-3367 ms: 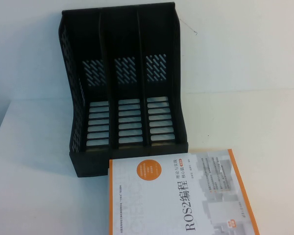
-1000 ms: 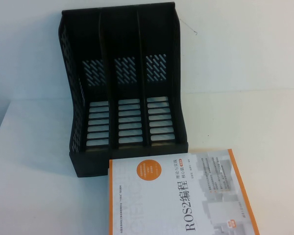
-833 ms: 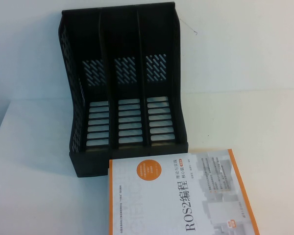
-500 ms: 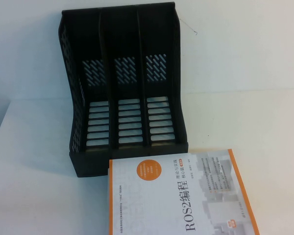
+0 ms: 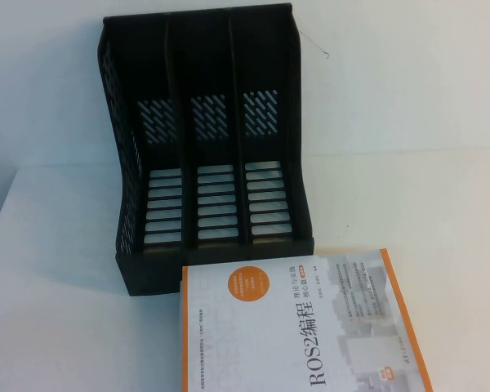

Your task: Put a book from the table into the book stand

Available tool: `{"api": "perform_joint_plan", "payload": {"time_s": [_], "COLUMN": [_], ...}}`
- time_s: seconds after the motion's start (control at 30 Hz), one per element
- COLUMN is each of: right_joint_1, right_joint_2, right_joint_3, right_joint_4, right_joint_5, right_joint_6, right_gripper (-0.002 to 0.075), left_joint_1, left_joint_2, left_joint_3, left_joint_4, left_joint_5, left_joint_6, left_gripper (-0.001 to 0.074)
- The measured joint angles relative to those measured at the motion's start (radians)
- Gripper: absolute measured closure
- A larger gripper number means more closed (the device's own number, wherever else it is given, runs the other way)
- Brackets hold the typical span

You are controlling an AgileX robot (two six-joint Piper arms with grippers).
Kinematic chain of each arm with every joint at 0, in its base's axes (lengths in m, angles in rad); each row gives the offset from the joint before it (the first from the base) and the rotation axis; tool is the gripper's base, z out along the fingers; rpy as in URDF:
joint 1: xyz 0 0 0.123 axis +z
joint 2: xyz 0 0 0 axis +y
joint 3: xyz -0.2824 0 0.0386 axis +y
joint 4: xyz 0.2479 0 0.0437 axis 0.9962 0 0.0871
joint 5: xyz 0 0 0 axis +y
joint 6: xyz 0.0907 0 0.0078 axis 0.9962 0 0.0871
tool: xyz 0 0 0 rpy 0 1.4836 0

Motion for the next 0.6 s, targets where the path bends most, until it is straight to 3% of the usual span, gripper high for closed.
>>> {"api": "perform_joint_plan", "payload": {"time_s": [0.13,0.2,0.43,0.6], "right_joint_1": [0.000,0.000,0.000,0.000], "right_joint_2": [0.000,0.000,0.034,0.216], "right_joint_3": [-0.002,-0.032,-0.338,-0.538], "right_joint_4": [0.093,0.102,0.095,0.087], "right_joint_5": [-0.043,0.029,0.645,0.964], "right_joint_6": [-0.024,-0.068,-0.152,-0.176], "right_gripper": [0.0727,0.0727,0.0727,0.0727], "left_joint_1": [0.000,0.000,0.000,0.000], "left_joint_2": [0.000,0.000,0.023,0.121], "left_joint_3": [-0.022,-0.084,-0.312,-0.325], "left_joint_4": [-0.059,-0.112,-0.335,-0.359], "left_joint_5": [0.047,0.138,0.435,0.515], "left_joint_6": [0.040,0.105,0.341,0.378], "left_gripper": [0.0738,0.0738,0.0738,0.0738]}}
